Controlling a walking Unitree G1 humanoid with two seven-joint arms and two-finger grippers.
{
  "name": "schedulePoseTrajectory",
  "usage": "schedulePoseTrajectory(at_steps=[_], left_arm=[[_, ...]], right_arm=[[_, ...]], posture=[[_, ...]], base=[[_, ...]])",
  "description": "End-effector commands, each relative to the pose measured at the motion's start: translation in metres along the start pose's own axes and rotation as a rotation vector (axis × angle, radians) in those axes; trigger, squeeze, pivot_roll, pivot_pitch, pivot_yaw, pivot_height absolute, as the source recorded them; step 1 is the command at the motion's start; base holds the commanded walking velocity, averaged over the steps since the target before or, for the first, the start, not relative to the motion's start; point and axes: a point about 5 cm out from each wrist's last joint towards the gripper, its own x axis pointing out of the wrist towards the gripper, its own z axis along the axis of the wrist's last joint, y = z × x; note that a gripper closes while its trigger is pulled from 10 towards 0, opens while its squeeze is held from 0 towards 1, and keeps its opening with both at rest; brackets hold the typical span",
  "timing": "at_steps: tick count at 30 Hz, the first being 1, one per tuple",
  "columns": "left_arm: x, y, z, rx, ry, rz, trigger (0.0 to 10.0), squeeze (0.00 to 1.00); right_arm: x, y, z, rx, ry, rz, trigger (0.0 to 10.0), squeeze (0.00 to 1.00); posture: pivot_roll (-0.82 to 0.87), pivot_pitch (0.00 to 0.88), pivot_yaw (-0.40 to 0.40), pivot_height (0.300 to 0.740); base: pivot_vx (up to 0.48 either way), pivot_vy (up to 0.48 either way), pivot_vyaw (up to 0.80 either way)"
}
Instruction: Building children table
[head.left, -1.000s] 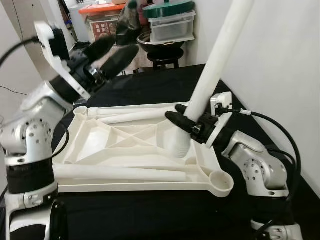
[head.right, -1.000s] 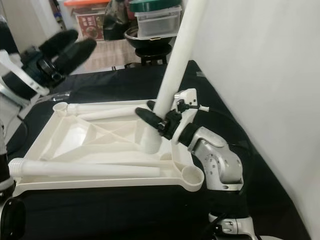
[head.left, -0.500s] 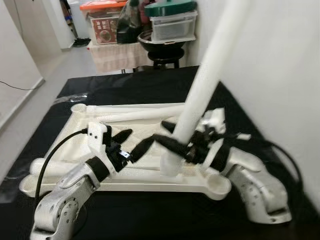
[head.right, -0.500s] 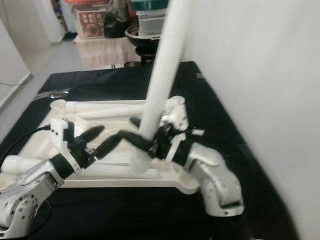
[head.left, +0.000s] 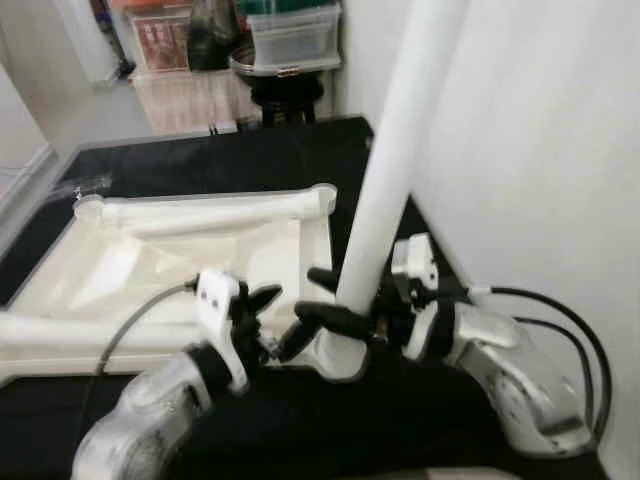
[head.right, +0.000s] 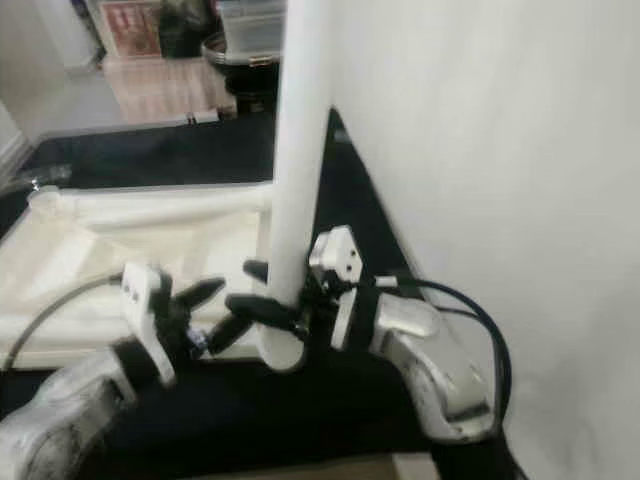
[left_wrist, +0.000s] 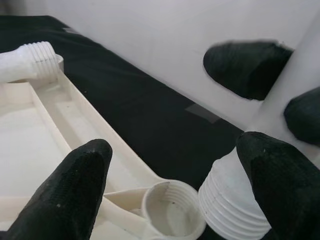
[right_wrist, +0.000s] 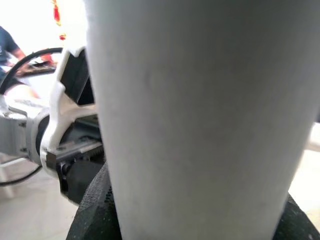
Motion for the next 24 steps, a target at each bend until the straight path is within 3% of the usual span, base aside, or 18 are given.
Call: schedulePoseTrajectory(at_steps=[1, 2, 9, 15, 20, 24], left_arm=[[-0.006, 0.004, -0.003, 0.018, 0.031, 0.034, 10.0, 0.00], [-0.011, 0.007, -0.008, 0.032, 0.050, 0.084, 10.0, 0.00], [-0.020, 0.005, -0.017, 0.085, 0.105, 0.105, 10.0, 0.00], [-0.030, -0.007, -0.035, 0.095, 0.207, 0.028, 10.0, 0.00], [-0.031, -0.014, -0.039, 0.069, 0.227, -0.015, 10.0, 0.00], [-0.031, -0.018, -0.041, 0.083, 0.212, -0.033, 10.0, 0.00]], right_arm=[[0.003, 0.003, 0.005, -0.011, -0.023, 0.036, 10.0, 0.00], [0.001, 0.002, 0.006, -0.015, -0.013, 0.036, 10.0, 0.00], [0.001, -0.003, 0.006, -0.021, -0.015, -0.003, 10.0, 0.00], [-0.004, -0.019, 0.003, -0.043, 0.005, -0.162, 10.0, 0.00], [-0.011, -0.021, 0.001, -0.046, 0.014, -0.186, 10.0, 0.00], [-0.020, -0.021, -0.001, -0.043, 0.027, -0.208, 10.0, 0.00]], posture=[[-0.07, 0.118, 0.076, 0.740], [-0.07, 0.129, 0.073, 0.740], [-0.06, 0.142, 0.074, 0.740], [-0.06, 0.157, 0.078, 0.740], [-0.06, 0.168, 0.074, 0.740], [-0.06, 0.177, 0.072, 0.740]], base=[[0.000, 0.000, 0.80], [0.000, 0.000, 0.80], [0.000, 0.000, 0.80], [0.000, 0.041, 0.00], [0.000, 0.425, 0.00], [0.000, 0.000, 0.00]])
